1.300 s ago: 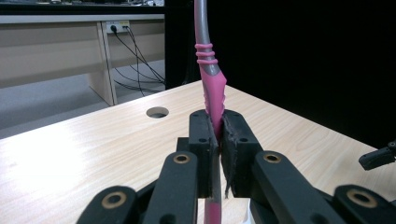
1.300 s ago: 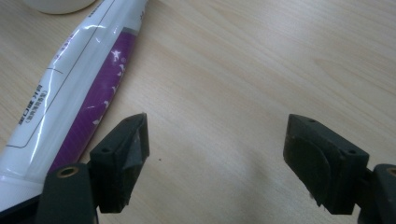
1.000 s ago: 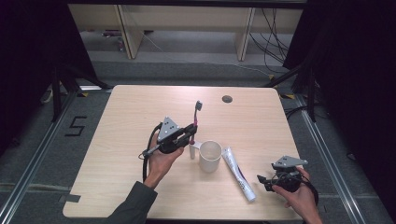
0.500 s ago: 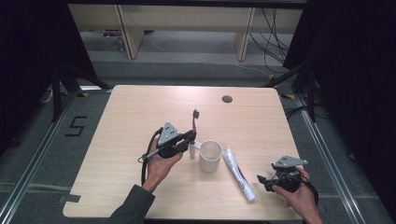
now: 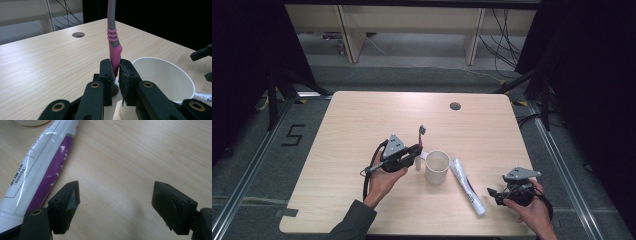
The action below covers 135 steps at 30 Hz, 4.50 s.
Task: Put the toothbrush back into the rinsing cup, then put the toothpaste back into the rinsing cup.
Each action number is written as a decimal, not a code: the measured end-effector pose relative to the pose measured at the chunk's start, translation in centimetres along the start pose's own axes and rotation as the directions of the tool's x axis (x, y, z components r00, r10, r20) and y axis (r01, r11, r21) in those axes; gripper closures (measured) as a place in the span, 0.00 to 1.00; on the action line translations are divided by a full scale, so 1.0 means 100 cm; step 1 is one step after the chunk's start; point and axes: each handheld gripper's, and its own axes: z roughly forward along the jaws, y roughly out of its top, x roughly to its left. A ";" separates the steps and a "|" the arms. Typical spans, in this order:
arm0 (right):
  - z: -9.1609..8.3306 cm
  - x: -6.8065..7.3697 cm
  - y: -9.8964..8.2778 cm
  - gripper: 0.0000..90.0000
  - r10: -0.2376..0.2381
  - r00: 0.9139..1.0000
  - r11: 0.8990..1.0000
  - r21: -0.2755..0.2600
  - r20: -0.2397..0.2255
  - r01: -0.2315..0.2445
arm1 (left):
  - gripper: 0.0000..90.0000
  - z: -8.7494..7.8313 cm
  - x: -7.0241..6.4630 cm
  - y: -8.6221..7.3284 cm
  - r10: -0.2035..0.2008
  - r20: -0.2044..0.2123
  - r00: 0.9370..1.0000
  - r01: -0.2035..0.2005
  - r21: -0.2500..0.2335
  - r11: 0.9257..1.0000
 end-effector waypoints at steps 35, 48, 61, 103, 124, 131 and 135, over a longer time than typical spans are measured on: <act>0.000 -0.002 0.000 0.26 -0.018 1.000 1.000 -0.004 0.007 0.018 | 0.36 -0.039 -0.003 0.023 -0.049 -0.018 0.999 0.049 0.007 0.999; 0.000 -0.003 -0.001 0.26 -0.023 1.000 1.000 -0.014 0.011 0.023 | 0.36 -0.056 -0.008 0.006 -0.019 0.012 1.000 0.018 0.078 0.997; 0.000 -0.002 -0.001 0.26 -0.001 1.000 1.000 -0.011 0.006 0.001 | 0.31 -0.069 -0.008 -0.019 -0.010 0.015 1.000 0.008 0.141 0.990; -0.012 0.002 0.011 0.32 -0.005 1.000 1.000 -0.021 -0.009 0.005 | 0.19 -0.095 -0.026 -0.079 0.011 0.019 1.000 -0.016 0.320 0.947; 0.001 0.035 0.054 0.34 -0.069 0.992 0.995 0.064 -0.105 0.076 | 0.19 -0.093 -0.028 -0.087 0.008 0.004 1.000 -0.009 0.353 0.936; 0.010 0.041 0.059 0.36 -0.111 0.987 0.988 0.093 -0.115 0.122 | 0.19 -0.092 -0.028 -0.087 0.018 0.017 1.000 -0.023 0.358 0.933; 0.014 0.045 0.062 0.35 -0.120 0.985 0.986 0.103 -0.127 0.134 | 0.19 -0.092 -0.029 -0.087 0.018 0.014 1.000 -0.022 0.358 0.934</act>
